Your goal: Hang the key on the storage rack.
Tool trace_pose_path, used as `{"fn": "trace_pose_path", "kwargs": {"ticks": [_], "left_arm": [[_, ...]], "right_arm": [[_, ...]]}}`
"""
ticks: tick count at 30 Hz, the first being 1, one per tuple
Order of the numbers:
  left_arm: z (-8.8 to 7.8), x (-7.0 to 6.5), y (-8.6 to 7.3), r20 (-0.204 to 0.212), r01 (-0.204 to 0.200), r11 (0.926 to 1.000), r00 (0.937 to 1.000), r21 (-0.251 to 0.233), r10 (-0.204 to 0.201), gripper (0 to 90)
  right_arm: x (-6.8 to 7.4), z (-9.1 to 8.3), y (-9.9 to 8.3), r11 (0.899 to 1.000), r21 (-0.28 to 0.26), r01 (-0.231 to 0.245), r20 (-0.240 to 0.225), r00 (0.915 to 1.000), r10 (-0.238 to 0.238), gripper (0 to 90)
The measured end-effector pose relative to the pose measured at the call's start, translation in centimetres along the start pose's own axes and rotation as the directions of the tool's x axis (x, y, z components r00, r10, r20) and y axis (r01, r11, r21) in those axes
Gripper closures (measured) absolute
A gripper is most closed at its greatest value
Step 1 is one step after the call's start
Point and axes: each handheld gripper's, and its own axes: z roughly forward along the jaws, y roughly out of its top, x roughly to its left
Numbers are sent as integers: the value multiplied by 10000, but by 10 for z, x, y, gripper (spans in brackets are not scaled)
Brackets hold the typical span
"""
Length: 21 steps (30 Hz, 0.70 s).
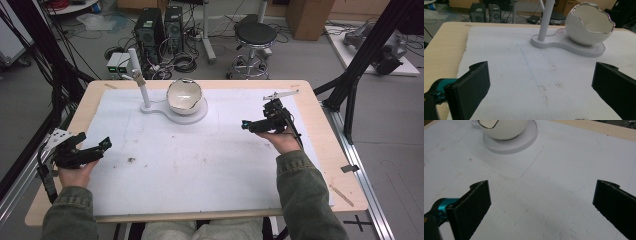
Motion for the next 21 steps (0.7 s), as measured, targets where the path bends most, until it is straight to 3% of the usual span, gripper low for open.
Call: {"fn": "trace_pose_path", "kwargs": {"ticks": [5,21], "left_arm": [[0,0,0,5,-64,10000,10000,54,64,22],[0,-3,-1,74,-142,9997,9999,182,141,22]], "right_arm": [[2,-4,-10,9999,-171,11,397,9992,-5,6],[-9,-13,-49,9983,-391,-432,645,9969,457,6]]}}
